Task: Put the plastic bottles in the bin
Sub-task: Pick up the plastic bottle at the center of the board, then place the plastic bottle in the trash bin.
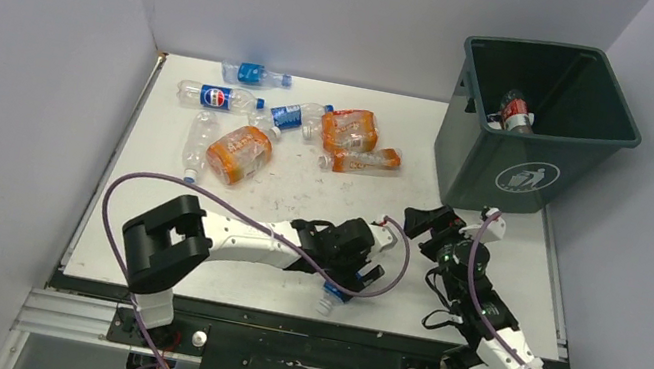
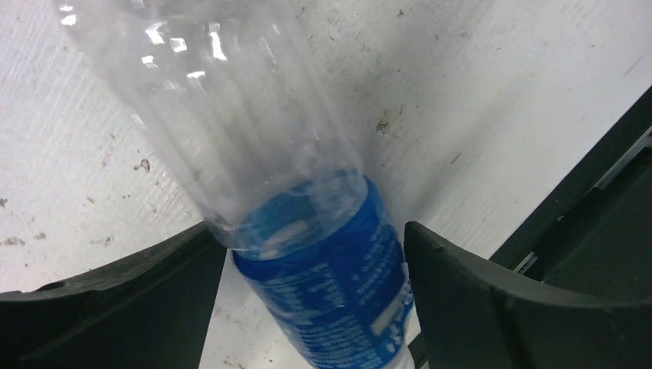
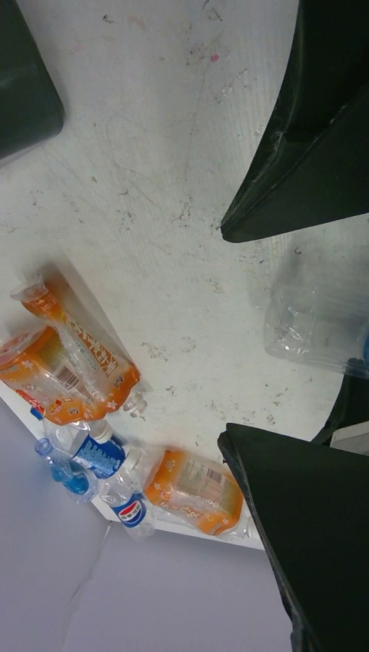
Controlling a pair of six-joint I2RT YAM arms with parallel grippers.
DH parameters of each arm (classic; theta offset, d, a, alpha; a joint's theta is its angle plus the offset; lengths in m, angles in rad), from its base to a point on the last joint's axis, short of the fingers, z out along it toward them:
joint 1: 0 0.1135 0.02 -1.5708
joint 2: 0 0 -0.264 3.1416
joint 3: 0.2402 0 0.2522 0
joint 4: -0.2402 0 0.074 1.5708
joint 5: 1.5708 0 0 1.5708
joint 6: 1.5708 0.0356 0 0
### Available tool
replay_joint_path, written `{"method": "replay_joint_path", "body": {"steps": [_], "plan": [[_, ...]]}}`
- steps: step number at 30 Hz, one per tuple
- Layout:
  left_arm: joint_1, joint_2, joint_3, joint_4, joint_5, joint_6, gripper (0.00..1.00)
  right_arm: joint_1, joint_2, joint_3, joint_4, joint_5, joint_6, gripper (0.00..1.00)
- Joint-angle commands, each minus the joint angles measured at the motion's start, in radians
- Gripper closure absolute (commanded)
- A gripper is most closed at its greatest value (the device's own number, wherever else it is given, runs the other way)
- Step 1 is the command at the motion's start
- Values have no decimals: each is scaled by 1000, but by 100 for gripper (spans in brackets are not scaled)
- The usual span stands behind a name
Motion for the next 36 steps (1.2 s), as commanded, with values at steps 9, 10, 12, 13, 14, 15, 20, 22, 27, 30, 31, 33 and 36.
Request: {"method": "replay_joint_path", "body": {"steps": [9,10,12,13,14,15,20,22,27,30,31,33,36], "plan": [[15,-139,-116,223,-3,-93,64,-5,-91,19,-8,-86,-60,8],[25,-189,-148,256,-20,-110,66,-5,-103,25,-13,-89,-68,8],[52,-299,-236,334,-50,-159,70,-3,-125,34,-18,-95,-82,8],[74,-361,-272,367,-56,-187,72,-4,-135,36,-14,-107,-89,8],[101,-424,-315,412,-57,-218,74,-2,-140,36,2,-126,-97,8],[130,-491,-356,459,-55,-253,75,-1,-143,33,23,-152,-107,8],[255,-796,-525,711,-77,-395,81,20,-106,8,245,-371,-103,7],[266,-883,-580,813,-119,-429,82,49,-72,3,332,-422,-94,6],[276,-1009,-722,1078,-244,-582,82,192,28,28,488,-458,-115,6],[277,-1018,-782,1193,-290,-666,82,314,92,68,515,-385,-165,7],[277,-1016,-795,1223,-295,-681,82,352,113,77,531,-369,-177,7],[278,-1016,-814,1274,-299,-695,83,403,144,89,578,-353,-185,7],[277,-1020,-822,1296,-302,-712,82,449,180,93,648,-337,-193,7]]}}
